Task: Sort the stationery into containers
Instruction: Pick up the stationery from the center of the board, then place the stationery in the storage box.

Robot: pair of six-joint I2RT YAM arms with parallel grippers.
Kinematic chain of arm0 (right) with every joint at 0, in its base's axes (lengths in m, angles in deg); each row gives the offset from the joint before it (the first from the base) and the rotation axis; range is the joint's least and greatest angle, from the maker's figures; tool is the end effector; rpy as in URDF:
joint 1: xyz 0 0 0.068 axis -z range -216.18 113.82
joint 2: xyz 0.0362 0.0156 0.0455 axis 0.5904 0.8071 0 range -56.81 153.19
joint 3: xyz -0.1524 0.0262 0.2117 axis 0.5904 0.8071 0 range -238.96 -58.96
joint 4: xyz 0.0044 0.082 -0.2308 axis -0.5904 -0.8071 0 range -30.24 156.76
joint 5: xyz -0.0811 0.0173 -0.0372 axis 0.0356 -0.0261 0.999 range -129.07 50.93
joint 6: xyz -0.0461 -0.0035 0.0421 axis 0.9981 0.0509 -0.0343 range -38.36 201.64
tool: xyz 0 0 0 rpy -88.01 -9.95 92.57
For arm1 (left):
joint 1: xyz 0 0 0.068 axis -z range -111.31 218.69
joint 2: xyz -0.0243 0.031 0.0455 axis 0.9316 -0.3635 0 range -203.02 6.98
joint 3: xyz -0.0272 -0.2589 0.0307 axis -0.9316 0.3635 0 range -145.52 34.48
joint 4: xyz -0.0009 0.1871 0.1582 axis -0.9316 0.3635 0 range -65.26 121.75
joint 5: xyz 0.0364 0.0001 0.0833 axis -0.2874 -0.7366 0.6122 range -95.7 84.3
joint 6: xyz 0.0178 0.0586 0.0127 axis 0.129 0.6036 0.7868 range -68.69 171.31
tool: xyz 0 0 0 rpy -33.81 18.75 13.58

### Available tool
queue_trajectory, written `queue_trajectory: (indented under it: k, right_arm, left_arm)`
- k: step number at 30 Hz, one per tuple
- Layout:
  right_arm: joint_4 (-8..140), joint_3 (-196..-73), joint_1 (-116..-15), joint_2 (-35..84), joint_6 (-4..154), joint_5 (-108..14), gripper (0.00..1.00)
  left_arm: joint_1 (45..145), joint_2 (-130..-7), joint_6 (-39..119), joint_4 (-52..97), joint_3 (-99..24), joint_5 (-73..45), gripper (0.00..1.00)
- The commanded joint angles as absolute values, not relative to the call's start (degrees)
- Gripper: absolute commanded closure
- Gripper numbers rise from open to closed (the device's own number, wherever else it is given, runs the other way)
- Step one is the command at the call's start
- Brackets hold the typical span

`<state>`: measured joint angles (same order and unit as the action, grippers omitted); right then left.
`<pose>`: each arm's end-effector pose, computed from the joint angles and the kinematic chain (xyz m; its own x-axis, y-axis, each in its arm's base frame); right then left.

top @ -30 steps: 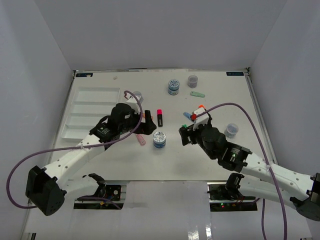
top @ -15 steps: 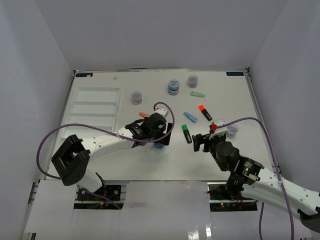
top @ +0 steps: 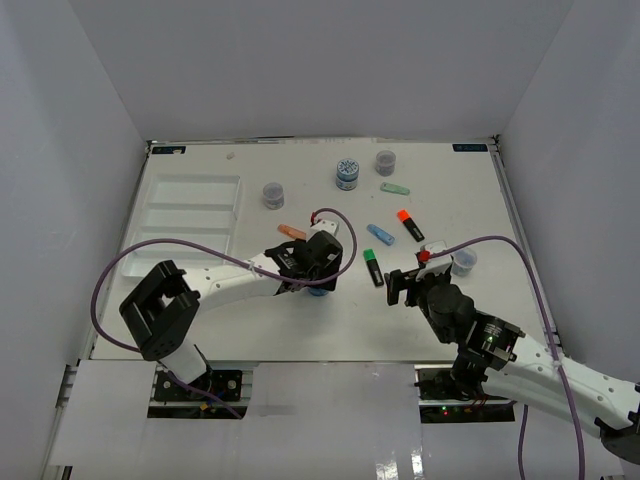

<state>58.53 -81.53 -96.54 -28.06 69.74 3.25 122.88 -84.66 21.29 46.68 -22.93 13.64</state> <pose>0.0954 0.1027 0.2431 -0.1865 -0.0194 -0.9823 -0.2878 0.9570 0.0358 0.1973 -0.2463 0.1892 -0.7496 0.2323 -0.6198 0.3261 0.9445 -0.0405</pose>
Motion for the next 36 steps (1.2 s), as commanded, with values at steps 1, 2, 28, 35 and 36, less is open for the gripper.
queue_trajectory:
  k: [1,2,28,35,36]
  right_arm:
    - [60.0,-81.5,-96.4,-27.4,68.8,4.7,0.10]
    - [60.0,-81.5,-96.5,-27.4,68.8,4.6,0.10]
    - [68.2,-76.5,-96.4,-22.8,69.6,-8.0,0.10]
    - [70.7,-74.3,-96.4,-21.3,69.6,-11.1,0.10]
    - [70.8,-74.2,-96.3,-21.0,69.7,-11.5,0.10]
  left_arm:
    - [123.1,-83.4,19.6,47.0,-25.4,16.6,0.38]
    - [123.1,-82.9,19.6,47.1,-25.5,17.0,0.42]
    - [65.3,-93.9,30.7,48.0,-56.8,15.4,0.48]
    - [60.2,-108.0,31.4,47.2,-68.6,15.1,0.48]
    - [59.0,-109.0,31.1,47.2,-69.3,14.1,0.48]
